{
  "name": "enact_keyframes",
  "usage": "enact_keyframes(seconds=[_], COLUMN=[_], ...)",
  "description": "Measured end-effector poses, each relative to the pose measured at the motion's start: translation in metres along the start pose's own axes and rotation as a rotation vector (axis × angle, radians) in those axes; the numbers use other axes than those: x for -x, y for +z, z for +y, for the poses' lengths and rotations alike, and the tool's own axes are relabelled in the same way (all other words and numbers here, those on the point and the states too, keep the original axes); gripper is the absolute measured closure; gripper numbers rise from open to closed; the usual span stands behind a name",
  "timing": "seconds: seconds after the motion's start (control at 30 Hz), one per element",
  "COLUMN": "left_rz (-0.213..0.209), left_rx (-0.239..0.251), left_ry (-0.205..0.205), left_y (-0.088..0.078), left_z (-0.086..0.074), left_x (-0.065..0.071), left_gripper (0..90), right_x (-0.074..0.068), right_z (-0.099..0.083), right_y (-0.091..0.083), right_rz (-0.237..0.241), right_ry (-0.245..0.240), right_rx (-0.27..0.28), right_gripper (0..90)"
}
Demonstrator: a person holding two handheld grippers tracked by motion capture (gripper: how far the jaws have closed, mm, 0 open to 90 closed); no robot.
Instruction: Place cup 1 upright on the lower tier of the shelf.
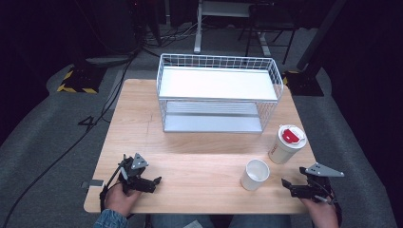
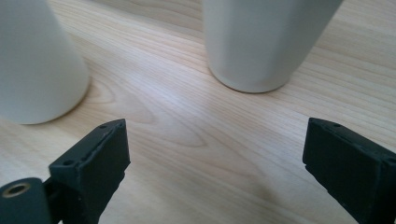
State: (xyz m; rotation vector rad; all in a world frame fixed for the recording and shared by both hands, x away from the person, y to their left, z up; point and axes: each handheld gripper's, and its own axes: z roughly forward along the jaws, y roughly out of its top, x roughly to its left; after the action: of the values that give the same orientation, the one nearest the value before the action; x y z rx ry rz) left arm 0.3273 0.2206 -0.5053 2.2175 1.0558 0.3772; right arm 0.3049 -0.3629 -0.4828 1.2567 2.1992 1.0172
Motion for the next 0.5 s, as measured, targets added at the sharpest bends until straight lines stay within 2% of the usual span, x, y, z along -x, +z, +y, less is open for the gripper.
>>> enact_keyframes(seconds=[0.13, 0.33, 0.5], left_rz=[0.011, 0.005, 0.009], left_rx=[0.002, 0.002, -0.001], left_ry=[0.002, -0.002, -0.004], left_y=[0.0, 0.001, 0.001], left_z=[0.001, 0.001, 0.002], left_x=[0.0, 0.0, -0.001], left_gripper=[0.6, 0.6, 0.5], right_x=[-0.013, -0.028, -0.049], right_z=[0.001, 0.004, 0.009], right_y=[-0.008, -0.015, -0.016], right_rz=[0.008, 0.032, 0.068], right_ry=[-0.008, -0.01, -0.056], right_rx=[0.017, 0.03, 0.041], right_gripper=[7.7, 7.7, 6.0])
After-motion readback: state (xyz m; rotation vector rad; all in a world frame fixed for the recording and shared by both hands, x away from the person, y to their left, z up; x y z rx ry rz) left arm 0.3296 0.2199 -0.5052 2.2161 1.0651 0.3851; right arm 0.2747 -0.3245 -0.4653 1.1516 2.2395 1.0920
